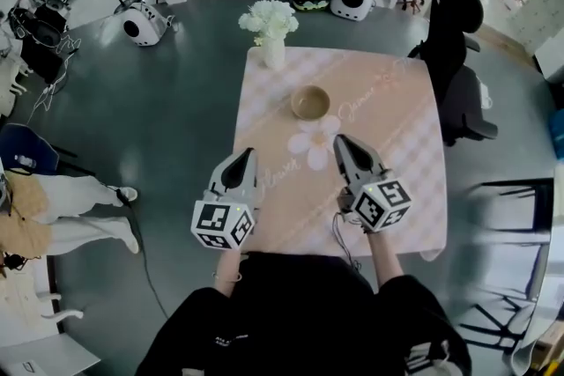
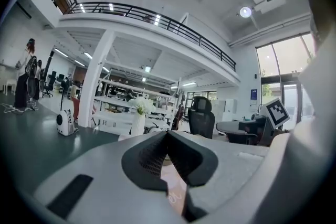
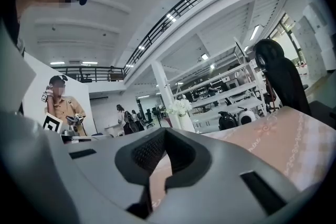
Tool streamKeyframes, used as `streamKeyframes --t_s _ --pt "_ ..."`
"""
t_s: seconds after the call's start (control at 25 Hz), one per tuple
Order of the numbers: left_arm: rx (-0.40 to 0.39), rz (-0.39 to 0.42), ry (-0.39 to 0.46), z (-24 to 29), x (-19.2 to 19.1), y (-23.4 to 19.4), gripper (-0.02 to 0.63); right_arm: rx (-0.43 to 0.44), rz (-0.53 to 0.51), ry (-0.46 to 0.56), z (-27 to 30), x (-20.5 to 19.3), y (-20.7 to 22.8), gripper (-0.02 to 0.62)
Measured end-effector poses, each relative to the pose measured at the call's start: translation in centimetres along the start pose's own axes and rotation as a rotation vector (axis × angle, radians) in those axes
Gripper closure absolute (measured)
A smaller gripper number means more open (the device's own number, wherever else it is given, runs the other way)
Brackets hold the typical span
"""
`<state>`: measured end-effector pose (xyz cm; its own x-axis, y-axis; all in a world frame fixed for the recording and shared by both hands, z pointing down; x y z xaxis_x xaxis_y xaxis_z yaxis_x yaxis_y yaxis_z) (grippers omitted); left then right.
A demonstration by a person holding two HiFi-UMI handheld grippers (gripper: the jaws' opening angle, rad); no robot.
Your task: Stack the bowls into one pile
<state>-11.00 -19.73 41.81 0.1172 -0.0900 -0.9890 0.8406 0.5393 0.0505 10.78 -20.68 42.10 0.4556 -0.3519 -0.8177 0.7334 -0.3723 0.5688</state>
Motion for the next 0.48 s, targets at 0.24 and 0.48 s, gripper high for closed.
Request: streamKeyframes --t_s 0.24,0.48 --pt "0.024 0.031 0.047 -1.7 1.9 -0.2 0.609 0.005 -0.029 0.058 -1.9 1.5 -1.2 0.603" --pt "0.058 0.036 0.08 -3.0 2.9 -0.2 0.609 -0.011 -0.038 0.105 -3.7 3.0 -1.2 0.603"
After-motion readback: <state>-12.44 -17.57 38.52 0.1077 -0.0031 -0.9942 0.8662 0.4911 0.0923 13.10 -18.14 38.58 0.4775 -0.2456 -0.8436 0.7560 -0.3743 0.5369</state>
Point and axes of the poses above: the fingertips, and each gripper's own axes: z forward along the fingers, y to its right, x out of its top, the point moved 3 cm from there along -z, backward along the fingers, and after that the axes turned 15 degrees about z, right-handed, at the moved point
